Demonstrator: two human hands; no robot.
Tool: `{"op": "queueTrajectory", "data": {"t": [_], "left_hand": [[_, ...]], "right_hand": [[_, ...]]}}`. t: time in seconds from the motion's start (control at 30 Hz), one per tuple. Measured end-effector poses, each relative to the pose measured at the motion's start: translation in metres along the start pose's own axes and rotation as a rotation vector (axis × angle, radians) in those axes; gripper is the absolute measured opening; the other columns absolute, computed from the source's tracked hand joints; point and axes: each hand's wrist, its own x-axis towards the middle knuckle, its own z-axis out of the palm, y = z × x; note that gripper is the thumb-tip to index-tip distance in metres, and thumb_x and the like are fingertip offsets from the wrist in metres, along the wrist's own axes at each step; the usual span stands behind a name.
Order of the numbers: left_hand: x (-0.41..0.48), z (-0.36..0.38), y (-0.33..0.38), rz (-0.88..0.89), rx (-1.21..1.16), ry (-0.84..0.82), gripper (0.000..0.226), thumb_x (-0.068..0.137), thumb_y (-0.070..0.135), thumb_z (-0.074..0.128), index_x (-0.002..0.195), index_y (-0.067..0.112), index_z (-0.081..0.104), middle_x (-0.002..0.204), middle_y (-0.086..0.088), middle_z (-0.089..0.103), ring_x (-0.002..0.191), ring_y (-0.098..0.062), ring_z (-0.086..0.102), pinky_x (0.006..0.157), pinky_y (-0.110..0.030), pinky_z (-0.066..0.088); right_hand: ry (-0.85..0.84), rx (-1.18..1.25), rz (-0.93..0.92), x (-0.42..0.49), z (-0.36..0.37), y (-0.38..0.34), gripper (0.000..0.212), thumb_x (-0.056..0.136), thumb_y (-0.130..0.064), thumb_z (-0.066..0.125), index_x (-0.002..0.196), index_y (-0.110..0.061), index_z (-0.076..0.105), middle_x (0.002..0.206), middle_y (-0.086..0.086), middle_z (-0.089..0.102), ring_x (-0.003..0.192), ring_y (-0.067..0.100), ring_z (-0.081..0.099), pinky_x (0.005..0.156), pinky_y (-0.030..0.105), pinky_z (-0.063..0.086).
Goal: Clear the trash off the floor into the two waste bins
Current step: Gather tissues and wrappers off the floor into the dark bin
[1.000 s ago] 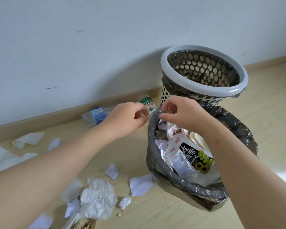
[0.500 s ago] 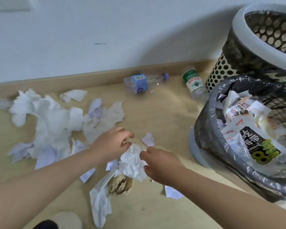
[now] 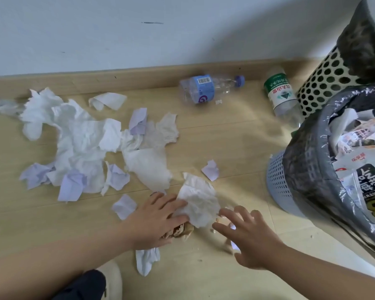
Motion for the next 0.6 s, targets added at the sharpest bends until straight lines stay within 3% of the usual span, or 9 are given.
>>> {"op": "queueTrajectory", "data": {"t": [0.1, 0.17, 0.27, 0.43, 0.53, 0.6], "left_hand": [[0.005, 0.007, -0.005, -0.041, 0.021, 0.087, 0.058, 0.062, 0.052, 0.069, 0.113, 0.035, 0.049, 0.128, 0.002, 0.043, 0.114, -0.021, 0.041, 0.099, -0.04, 0.036], [0.009, 0.009, -0.009, -0.061, 0.06, 0.163, 0.045, 0.069, 0.044, 0.056, 0.112, 0.033, 0.049, 0.126, 0.002, 0.046, 0.113, -0.021, 0.042, 0.096, -0.037, 0.029], [0.014, 0.01, -0.016, -0.13, 0.089, 0.229, 0.036, 0.073, 0.033, 0.043, 0.108, 0.03, 0.049, 0.121, 0.001, 0.054, 0.111, -0.021, 0.045, 0.093, -0.036, 0.031], [0.022, 0.003, -0.024, -0.208, 0.058, 0.354, 0.038, 0.072, 0.02, 0.04, 0.109, 0.028, 0.047, 0.122, 0.0, 0.042, 0.11, -0.022, 0.043, 0.087, -0.034, 0.035], [0.019, -0.01, -0.026, -0.26, 0.031, 0.4, 0.04, 0.074, 0.021, 0.056, 0.112, 0.028, 0.047, 0.124, -0.001, 0.042, 0.111, -0.022, 0.043, 0.085, -0.038, 0.048], [0.01, -0.018, -0.026, -0.316, 0.007, 0.377, 0.062, 0.06, 0.02, 0.077, 0.114, 0.027, 0.048, 0.125, -0.003, 0.042, 0.112, -0.022, 0.042, 0.082, -0.039, 0.05]], "right_hand": [[0.024, 0.041, -0.004, 0.001, -0.001, 0.002, 0.092, 0.022, -0.029, 0.081, 0.108, -0.038, 0.048, 0.121, 0.0, 0.045, 0.092, 0.025, 0.049, 0.046, 0.028, 0.048], [0.062, 0.071, -0.014, 0.006, 0.0, 0.006, 0.09, 0.028, -0.019, 0.083, 0.109, -0.037, 0.048, 0.124, 0.001, 0.045, 0.085, 0.021, 0.059, 0.046, 0.025, 0.05], [0.147, 0.161, 0.012, 0.014, -0.001, 0.011, 0.084, 0.037, -0.005, 0.084, 0.107, -0.035, 0.05, 0.129, 0.002, 0.044, 0.079, 0.018, 0.062, 0.05, 0.02, 0.053], [0.237, 0.32, 0.099, 0.024, -0.006, 0.01, 0.079, 0.052, 0.004, 0.082, 0.109, -0.034, 0.043, 0.125, 0.008, 0.055, 0.082, 0.024, 0.062, 0.057, 0.025, 0.051], [0.323, 0.457, 0.164, 0.033, -0.01, 0.007, 0.067, 0.078, 0.007, 0.059, 0.122, -0.038, 0.036, 0.119, 0.002, 0.047, 0.094, 0.022, 0.052, 0.071, 0.024, 0.04], [0.278, 0.542, 0.227, 0.04, -0.014, 0.003, 0.067, 0.085, 0.004, 0.045, 0.136, -0.039, 0.036, 0.101, -0.002, 0.043, 0.089, 0.017, 0.047, 0.073, 0.023, 0.04]]}}
